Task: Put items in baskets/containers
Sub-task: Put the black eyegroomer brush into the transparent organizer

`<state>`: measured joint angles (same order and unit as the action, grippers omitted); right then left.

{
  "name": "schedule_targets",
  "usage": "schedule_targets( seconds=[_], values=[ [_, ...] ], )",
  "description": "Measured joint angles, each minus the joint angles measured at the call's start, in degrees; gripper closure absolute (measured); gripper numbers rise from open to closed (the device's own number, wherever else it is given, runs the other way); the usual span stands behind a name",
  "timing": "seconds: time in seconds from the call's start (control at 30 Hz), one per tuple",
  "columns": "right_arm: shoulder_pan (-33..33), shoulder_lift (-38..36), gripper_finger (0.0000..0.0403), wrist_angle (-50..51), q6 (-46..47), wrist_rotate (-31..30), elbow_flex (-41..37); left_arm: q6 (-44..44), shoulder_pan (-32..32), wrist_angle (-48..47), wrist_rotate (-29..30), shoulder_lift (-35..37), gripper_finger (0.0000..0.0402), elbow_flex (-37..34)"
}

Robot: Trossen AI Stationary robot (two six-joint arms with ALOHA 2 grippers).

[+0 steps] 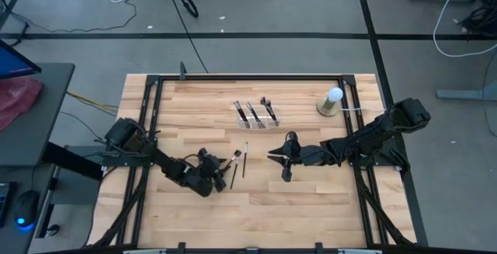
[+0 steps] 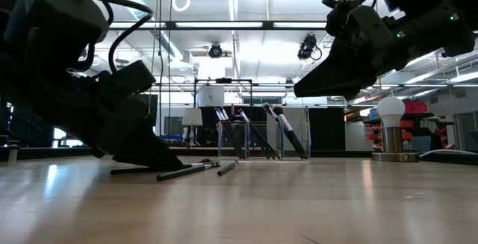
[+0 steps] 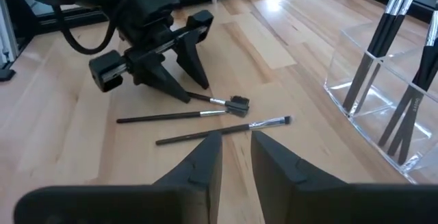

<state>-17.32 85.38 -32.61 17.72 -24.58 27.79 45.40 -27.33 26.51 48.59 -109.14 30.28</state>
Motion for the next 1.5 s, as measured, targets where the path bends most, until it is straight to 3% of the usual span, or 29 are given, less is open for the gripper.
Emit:
schedule_targets(
  seconds=[0.3, 0.6, 0.9, 1.23, 1.37, 1.5],
  values=[
    [0.0, 0.0, 0.0324, -1.32, -0.02, 0.0, 0.0, -3.91, 3.53, 0.56, -3.05, 0.18, 0.0281, -0.54],
    [0.0, 0.0, 0.0324, -1.28, -0.02, 0.0, 0.0, -4.13, 6.31, 0.5, -6.86, 0.44, 0.0384, -0.43],
    [0.0, 0.02, 0.0324, -1.23, -0.02, 0.0, 0.0, -7.04, 6.05, -0.57, -6.51, 2.56, 0.0384, -0.57],
    [0.0, 0.02, 0.0322, 1.55, 1.44, 0.04, 0.07, -17.3, 6.34, -0.89, 3.69, 9.53, 0.0382, 1.05],
    [0.43, 0.36, 0.03, 0.84, 3.05, 0.0, -0.54, -21.31, 6.34, -0.39, 5.41, 9.94, 0.0385, 4.25],
    [1.01, 4.04, 0.0253, -9.16, 2.82, -0.43, -2.91, -27.32, 6.29, 0.0, 5.47, 9.92, 0.0382, 8.51]
  ],
)
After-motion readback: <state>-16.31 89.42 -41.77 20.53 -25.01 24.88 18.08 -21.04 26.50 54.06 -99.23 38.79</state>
